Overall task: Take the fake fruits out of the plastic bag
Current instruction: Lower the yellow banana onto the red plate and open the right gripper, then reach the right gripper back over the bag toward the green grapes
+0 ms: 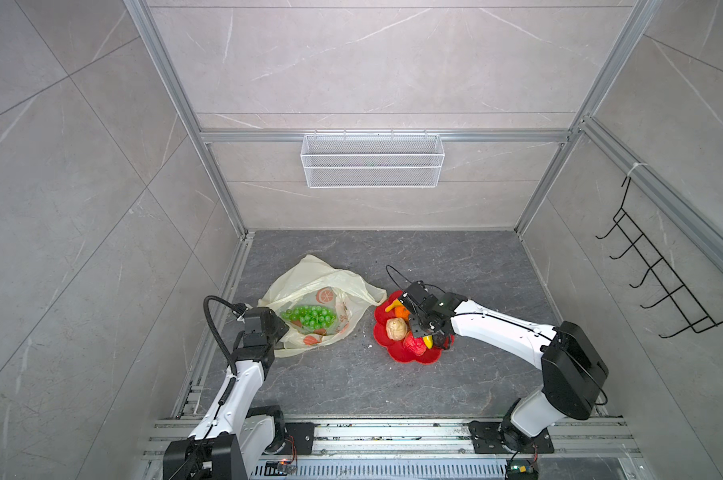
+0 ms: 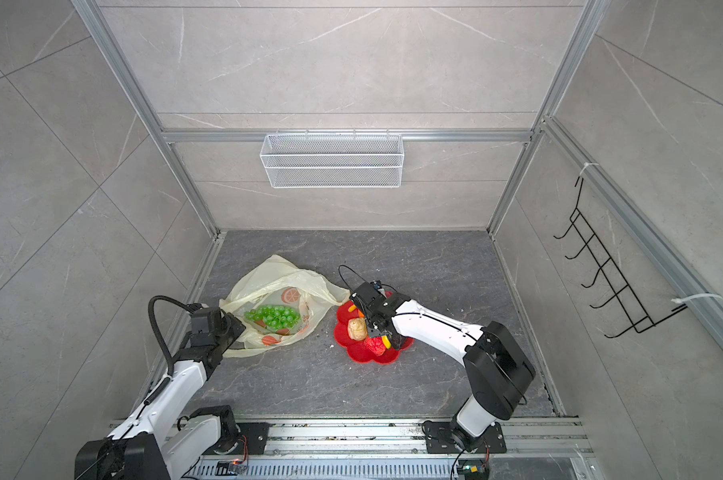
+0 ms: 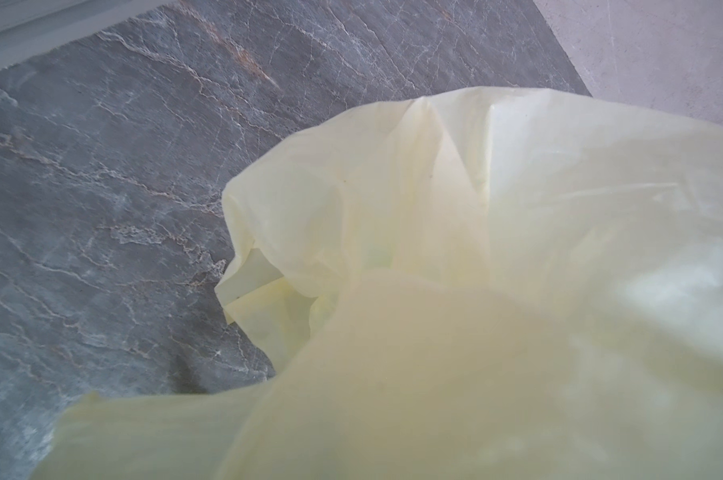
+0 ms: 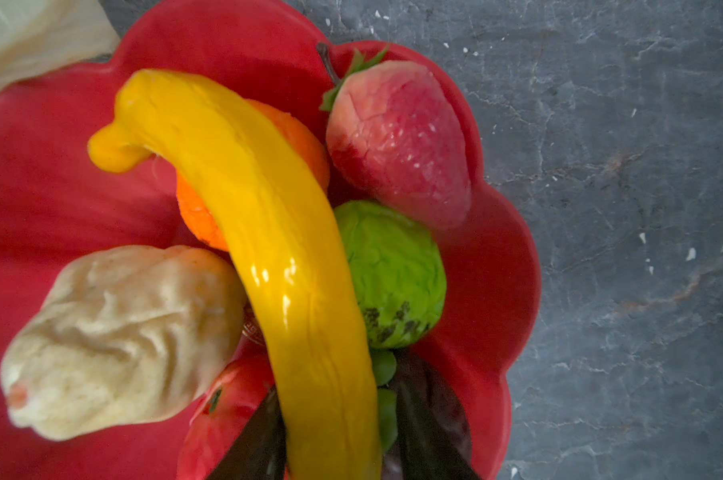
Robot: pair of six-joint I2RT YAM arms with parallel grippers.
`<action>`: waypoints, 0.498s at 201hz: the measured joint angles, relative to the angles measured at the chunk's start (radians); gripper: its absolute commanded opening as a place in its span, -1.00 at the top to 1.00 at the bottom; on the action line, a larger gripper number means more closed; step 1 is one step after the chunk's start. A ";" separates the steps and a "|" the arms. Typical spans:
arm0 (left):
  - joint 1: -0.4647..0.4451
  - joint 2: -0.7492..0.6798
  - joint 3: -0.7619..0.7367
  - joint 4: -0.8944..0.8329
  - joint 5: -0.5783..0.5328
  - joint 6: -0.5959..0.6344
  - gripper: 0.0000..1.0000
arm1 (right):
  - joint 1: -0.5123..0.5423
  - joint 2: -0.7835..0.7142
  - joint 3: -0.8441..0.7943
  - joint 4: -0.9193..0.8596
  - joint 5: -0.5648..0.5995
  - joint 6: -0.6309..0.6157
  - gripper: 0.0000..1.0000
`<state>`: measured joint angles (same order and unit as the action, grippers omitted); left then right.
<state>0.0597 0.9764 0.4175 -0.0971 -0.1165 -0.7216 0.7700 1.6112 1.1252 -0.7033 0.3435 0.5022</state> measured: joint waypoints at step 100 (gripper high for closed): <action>0.000 0.002 -0.034 -0.003 0.111 -0.010 1.00 | 0.231 -0.041 0.210 0.085 -0.072 0.030 0.09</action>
<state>0.0597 0.9779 0.3836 -0.0998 -0.0055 -0.7311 1.0012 1.5703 1.3354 -0.6178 0.2714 0.5323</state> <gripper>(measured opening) 0.055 0.466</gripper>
